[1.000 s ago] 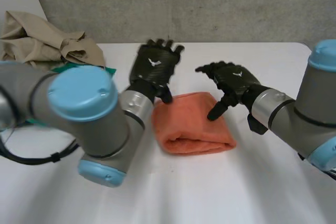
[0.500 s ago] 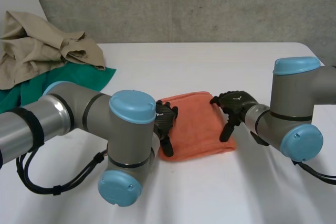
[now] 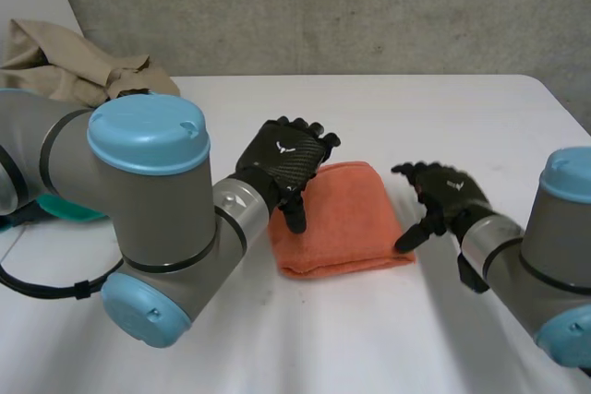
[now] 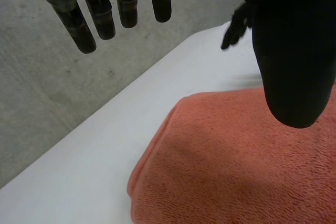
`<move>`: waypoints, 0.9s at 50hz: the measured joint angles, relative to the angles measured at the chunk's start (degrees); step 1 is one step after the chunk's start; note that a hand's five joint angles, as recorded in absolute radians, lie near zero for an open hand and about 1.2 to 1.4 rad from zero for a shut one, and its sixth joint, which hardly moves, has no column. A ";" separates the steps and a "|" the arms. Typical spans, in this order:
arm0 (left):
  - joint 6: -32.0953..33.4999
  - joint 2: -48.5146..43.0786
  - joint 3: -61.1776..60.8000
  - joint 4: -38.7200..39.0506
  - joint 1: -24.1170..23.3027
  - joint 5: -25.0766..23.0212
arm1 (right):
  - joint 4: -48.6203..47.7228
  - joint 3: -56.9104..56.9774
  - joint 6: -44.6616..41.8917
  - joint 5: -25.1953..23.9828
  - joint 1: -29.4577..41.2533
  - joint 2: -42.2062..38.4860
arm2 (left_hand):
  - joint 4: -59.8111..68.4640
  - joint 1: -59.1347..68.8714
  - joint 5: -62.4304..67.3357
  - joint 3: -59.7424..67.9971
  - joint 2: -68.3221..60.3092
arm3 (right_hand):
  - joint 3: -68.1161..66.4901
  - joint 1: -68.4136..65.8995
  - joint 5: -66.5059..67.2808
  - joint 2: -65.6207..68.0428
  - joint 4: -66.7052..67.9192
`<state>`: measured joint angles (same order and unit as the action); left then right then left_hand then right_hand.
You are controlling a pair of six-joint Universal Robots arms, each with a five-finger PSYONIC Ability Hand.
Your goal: Fold the laundry.
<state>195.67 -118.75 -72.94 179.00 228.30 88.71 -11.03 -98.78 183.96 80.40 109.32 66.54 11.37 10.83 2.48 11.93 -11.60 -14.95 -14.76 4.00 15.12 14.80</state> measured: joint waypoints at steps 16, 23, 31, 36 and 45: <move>-0.13 -0.64 -0.96 0.43 0.12 -0.18 | -2.89 3.68 2.79 -5.22 0.48 -10.65 | 0.00 0.00 0.00 0.00 0.00 | -13.96 -12.85 14.15 14.03 13.53; -0.20 -0.55 -1.32 1.34 0.08 -0.21 | -4.38 6.03 3.56 -3.43 0.52 -12.62 | 0.00 0.00 0.00 0.00 0.00 | -41.76 -32.41 47.00 42.79 49.92; -0.30 -0.13 -1.64 1.65 0.15 -0.28 | -4.98 12.74 5.59 2.91 0.14 -13.79 | 0.00 0.00 0.00 0.00 0.00 | -49.75 -32.38 51.55 48.37 53.71; -0.30 0.00 -1.33 1.64 0.18 -0.33 | -4.41 20.75 5.81 6.68 -0.73 -16.93 | 0.00 0.00 0.00 0.00 0.00 | -49.77 -32.38 52.02 48.37 53.73; -0.22 0.12 1.47 1.62 -0.98 -0.79 | -0.49 41.94 4.24 12.08 -8.79 -29.08 | 0.00 0.00 0.00 0.00 0.00 | -50.89 -32.38 52.36 48.37 53.83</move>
<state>195.44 -118.63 -71.48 180.62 227.32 87.92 -11.52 -56.84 188.21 92.48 100.53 37.46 11.37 10.83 2.48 11.93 -11.60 -65.84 -47.14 56.36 63.49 68.63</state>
